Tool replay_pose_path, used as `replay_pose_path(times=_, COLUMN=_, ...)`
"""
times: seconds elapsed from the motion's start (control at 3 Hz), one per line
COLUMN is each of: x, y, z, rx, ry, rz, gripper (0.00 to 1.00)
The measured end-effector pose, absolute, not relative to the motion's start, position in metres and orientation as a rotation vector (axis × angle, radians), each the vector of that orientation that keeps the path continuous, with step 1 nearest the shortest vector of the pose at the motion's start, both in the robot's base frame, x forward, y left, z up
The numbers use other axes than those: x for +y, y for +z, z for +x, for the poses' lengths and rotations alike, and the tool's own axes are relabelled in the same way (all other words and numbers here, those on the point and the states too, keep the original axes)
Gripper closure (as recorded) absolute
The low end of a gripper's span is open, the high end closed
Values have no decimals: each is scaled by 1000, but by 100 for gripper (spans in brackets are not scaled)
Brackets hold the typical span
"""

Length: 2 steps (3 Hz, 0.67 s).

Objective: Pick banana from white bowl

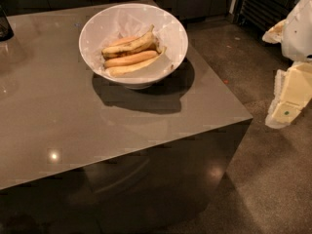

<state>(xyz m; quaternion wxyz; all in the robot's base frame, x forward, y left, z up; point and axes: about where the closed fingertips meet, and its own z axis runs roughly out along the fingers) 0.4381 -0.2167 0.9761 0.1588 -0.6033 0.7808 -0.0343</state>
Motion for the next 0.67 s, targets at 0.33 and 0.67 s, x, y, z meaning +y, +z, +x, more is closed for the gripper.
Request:
replay_pose_path(times=0.33, x=-217, y=976, z=438, rx=2232, ry=-98, rz=-1725, gripper=0)
replay_pose_path(times=0.67, x=-207, y=982, z=454, rx=2210, ry=-101, rz=-1803, gripper=0)
